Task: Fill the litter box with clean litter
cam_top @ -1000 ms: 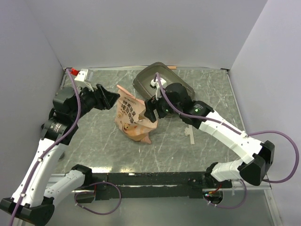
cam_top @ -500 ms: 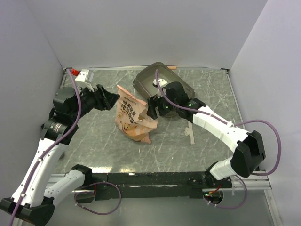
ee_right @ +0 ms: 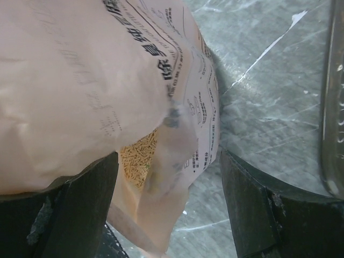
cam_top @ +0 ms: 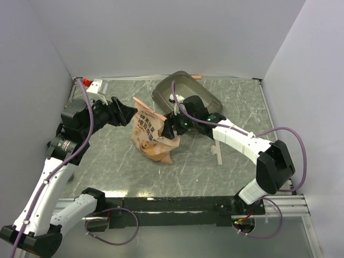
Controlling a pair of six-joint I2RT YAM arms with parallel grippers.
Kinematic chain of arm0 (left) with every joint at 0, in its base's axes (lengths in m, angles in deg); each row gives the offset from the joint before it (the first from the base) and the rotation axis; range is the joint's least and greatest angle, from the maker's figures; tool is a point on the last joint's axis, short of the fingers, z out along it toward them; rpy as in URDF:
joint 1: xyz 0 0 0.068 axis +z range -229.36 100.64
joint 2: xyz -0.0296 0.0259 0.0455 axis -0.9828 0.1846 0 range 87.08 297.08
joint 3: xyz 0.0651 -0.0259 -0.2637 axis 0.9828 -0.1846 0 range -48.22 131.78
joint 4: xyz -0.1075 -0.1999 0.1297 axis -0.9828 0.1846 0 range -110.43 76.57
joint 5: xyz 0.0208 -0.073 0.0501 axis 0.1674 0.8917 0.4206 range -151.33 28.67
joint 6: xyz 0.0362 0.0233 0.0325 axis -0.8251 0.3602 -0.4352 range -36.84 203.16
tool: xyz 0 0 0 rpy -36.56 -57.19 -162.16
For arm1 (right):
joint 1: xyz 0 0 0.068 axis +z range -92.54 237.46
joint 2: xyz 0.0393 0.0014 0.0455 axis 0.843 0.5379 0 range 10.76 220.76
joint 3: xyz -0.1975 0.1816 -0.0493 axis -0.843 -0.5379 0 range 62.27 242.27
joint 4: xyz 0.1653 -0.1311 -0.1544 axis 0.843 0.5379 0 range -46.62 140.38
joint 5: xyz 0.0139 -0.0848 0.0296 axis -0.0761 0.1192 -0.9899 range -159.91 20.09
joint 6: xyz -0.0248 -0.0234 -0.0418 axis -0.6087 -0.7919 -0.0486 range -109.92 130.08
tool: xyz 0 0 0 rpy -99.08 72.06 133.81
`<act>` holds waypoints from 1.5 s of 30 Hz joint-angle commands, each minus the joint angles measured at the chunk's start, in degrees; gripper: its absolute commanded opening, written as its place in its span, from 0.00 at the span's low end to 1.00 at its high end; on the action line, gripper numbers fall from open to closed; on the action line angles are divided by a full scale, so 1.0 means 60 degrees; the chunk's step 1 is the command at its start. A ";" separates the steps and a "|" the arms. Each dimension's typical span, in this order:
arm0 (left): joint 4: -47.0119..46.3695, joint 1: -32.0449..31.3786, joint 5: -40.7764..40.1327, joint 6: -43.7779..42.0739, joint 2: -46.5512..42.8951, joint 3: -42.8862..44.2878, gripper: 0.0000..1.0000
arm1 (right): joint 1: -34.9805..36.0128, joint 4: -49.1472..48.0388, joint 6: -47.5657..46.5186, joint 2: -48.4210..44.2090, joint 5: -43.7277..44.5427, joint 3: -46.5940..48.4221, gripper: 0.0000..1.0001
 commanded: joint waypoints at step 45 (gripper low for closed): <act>-0.0305 0.0000 0.0446 -0.0118 -0.0162 0.0110 0.65 | 0.1851 0.1454 -0.3259 -0.1533 0.5194 0.2044 0.00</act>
